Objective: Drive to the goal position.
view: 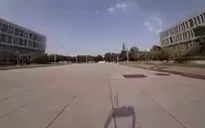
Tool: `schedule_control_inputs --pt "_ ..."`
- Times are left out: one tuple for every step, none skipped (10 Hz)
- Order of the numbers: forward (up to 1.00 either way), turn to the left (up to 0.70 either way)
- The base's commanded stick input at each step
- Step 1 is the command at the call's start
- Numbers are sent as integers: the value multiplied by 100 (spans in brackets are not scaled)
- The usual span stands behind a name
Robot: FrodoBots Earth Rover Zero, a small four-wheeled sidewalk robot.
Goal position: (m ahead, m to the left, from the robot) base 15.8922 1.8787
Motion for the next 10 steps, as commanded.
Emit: schedule_control_inputs --pt "100 0" --pt "100 0" --pt "100 0" --pt "100 0" --pt "100 0" --pt "100 0" --pt "100 0" --pt "100 0" --pt "100 0" --pt "100 0"
